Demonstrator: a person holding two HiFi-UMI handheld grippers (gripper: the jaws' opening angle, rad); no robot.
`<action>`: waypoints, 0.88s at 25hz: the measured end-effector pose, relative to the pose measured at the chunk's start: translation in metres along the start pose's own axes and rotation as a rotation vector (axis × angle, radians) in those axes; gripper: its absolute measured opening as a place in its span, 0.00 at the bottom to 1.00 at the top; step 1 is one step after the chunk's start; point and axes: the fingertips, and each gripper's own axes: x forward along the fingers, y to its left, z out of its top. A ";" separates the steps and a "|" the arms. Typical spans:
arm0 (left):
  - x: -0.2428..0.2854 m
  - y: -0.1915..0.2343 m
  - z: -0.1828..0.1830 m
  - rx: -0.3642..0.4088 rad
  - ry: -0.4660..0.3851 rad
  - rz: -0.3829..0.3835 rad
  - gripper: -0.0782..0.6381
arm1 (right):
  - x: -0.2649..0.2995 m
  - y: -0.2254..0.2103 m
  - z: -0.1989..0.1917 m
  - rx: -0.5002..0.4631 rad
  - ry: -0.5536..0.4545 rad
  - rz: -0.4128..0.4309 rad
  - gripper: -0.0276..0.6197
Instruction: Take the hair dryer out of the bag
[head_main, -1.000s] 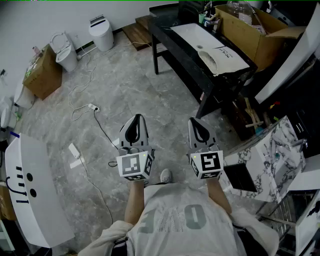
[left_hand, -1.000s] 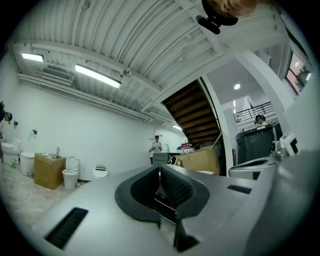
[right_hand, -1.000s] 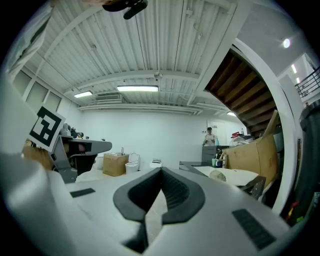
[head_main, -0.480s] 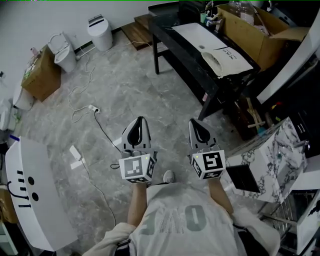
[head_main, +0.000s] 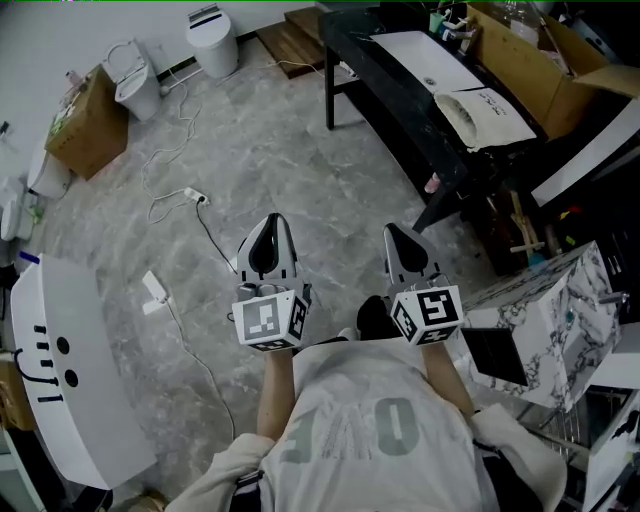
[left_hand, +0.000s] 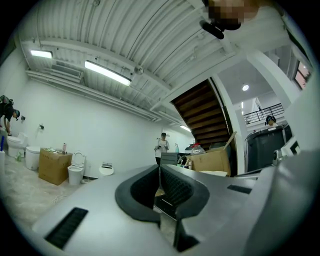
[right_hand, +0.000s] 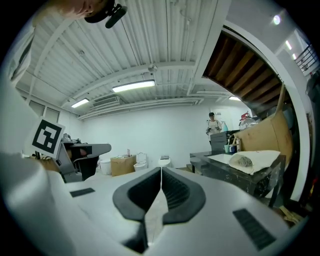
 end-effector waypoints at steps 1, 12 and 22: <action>0.004 0.003 0.002 -0.003 -0.012 0.004 0.16 | 0.004 -0.001 0.000 0.003 0.004 0.002 0.09; 0.068 0.020 -0.029 0.018 0.005 0.021 0.16 | 0.067 -0.036 -0.015 -0.012 0.003 0.005 0.09; 0.190 0.019 -0.034 0.020 0.007 -0.013 0.16 | 0.169 -0.103 0.009 -0.033 -0.018 -0.008 0.09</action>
